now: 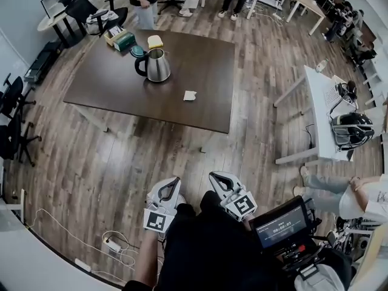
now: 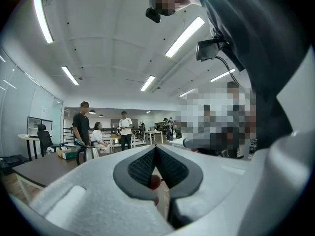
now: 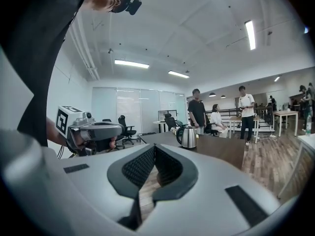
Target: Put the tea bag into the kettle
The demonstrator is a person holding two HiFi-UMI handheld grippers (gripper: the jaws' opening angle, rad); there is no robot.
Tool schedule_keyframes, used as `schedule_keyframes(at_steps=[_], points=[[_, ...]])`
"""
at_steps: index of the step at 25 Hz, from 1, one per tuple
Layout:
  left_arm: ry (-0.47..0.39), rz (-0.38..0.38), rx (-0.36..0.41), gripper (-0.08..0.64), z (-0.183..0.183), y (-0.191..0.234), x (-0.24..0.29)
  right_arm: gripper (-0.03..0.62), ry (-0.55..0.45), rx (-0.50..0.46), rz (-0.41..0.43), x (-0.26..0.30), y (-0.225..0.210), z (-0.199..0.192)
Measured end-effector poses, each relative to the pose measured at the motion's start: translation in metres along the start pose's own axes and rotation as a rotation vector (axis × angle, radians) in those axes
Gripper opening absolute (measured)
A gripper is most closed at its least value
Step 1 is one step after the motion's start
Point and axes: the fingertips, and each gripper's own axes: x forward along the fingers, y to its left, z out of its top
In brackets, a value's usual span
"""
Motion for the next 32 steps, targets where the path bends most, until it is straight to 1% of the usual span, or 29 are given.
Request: schedule_keyframes(at_steps=[3, 6, 12, 15, 17, 18, 19, 20, 21, 23, 24, 25, 26, 27, 29, 30, 31, 32], points=[[0.019, 0.01, -0.019, 0.002, -0.004, 0.025, 0.01, 0.005, 0.009, 0.018, 0.007, 0.022, -0.011, -0.001], [0.05, 0.02, -0.017, 0.002, -0.009, 0.045, 0.035, 0.005, 0.014, 0.039, 0.022, 0.051, -0.037, -0.002], [0.09, 0.055, -0.026, 0.0, -0.009, 0.093, 0.113, 0.005, -0.017, 0.074, 0.075, 0.121, -0.117, 0.002], [0.126, 0.064, -0.011, 0.0, -0.007, 0.105, 0.155, 0.006, -0.008, 0.095, 0.1, 0.143, -0.16, 0.0], [0.158, 0.076, -0.017, 0.002, -0.009, 0.108, 0.178, 0.005, 0.008, 0.102, 0.108, 0.154, -0.187, -0.002], [0.174, 0.093, -0.013, 0.002, -0.01, 0.113, 0.188, 0.005, 0.015, 0.1, 0.115, 0.161, -0.199, -0.003], [0.169, 0.118, 0.012, 0.002, -0.009, 0.121, 0.198, 0.006, 0.023, 0.095, 0.122, 0.17, -0.21, -0.004], [0.144, 0.142, 0.052, 0.002, -0.004, 0.13, 0.208, 0.006, 0.033, 0.093, 0.127, 0.179, -0.22, -0.006], [0.124, 0.165, 0.076, 0.002, -0.002, 0.137, 0.214, 0.005, 0.046, 0.097, 0.128, 0.187, -0.228, -0.008], [0.13, 0.206, 0.034, 0.002, -0.007, 0.15, 0.219, 0.006, 0.072, 0.12, 0.122, 0.201, -0.244, -0.017], [0.136, 0.21, 0.029, 0.002, -0.009, 0.155, 0.221, 0.006, 0.086, 0.137, 0.112, 0.209, -0.253, -0.022], [0.137, 0.198, 0.058, 0.002, -0.008, 0.16, 0.224, 0.005, 0.103, 0.157, 0.098, 0.216, -0.262, -0.029], [0.137, 0.178, 0.104, 0.002, -0.005, 0.164, 0.226, 0.005, 0.126, 0.179, 0.08, 0.223, -0.271, -0.038], [0.141, 0.168, 0.128, 0.002, -0.003, 0.168, 0.226, 0.005, 0.154, 0.203, 0.063, 0.231, -0.279, -0.049], [0.158, 0.193, 0.097, 0.002, -0.002, 0.177, 0.221, 0.006, 0.214, 0.271, 0.034, 0.246, -0.295, -0.077], [0.172, 0.216, 0.071, 0.002, -0.004, 0.182, 0.217, 0.006, 0.239, 0.325, 0.021, 0.254, -0.303, -0.091], [0.193, 0.231, 0.061, 0.002, -0.005, 0.187, 0.213, 0.006, 0.258, 0.39, 0.011, 0.263, -0.311, -0.105], [0.218, 0.237, 0.074, 0.002, -0.007, 0.191, 0.21, 0.006, 0.275, 0.458, 0.007, 0.271, -0.317, -0.119]])
